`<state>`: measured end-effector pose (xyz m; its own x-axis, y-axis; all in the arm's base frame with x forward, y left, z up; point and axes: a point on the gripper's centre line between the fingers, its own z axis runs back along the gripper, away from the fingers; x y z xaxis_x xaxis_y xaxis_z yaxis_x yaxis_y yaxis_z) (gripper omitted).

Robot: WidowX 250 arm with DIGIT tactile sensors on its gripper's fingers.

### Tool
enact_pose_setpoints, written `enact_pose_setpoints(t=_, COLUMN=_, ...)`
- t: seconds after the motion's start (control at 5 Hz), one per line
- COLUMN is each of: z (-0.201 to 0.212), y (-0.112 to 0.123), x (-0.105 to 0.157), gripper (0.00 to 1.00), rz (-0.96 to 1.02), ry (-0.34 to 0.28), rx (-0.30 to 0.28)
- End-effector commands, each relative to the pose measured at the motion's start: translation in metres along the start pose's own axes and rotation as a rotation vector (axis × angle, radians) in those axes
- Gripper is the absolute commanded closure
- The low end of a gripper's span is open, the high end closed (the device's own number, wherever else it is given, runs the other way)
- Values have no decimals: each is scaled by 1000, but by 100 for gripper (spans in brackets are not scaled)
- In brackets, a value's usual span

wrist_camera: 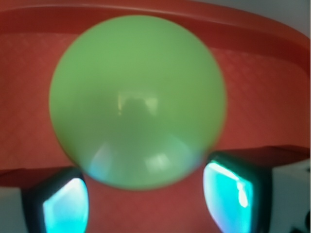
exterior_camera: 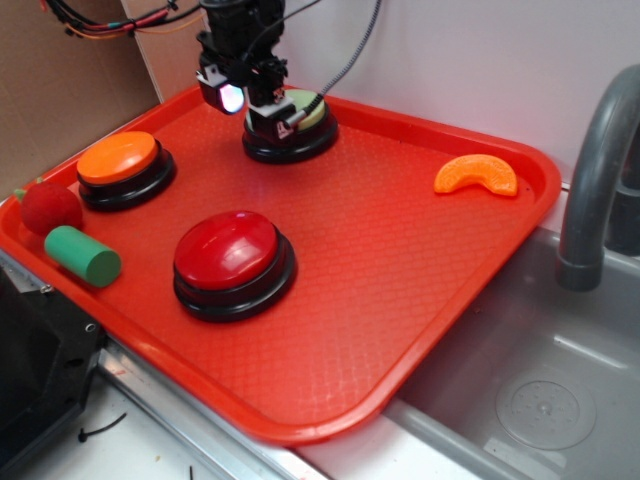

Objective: Push the green button.

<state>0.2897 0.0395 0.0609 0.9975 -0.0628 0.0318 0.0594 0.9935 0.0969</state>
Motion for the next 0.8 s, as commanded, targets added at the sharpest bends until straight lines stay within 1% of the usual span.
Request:
enact_pose_setpoints(t=0.0, z=61, y=2, x=-1, gripper=0, rz=28, ry=-97, rx=71)
enact_pose_setpoints(t=0.2, z=66, y=-2, x=-2, gripper=0, rz=13, ry=-89, rx=77)
enact_pose_setpoints(t=0.4, z=74, y=-6, x=-5, gripper=0, rz=12, ry=-101, rx=80)
enact_pose_setpoints(t=0.6, z=77, y=-6, x=-7, gripper=0, rz=7, ry=-93, rx=73)
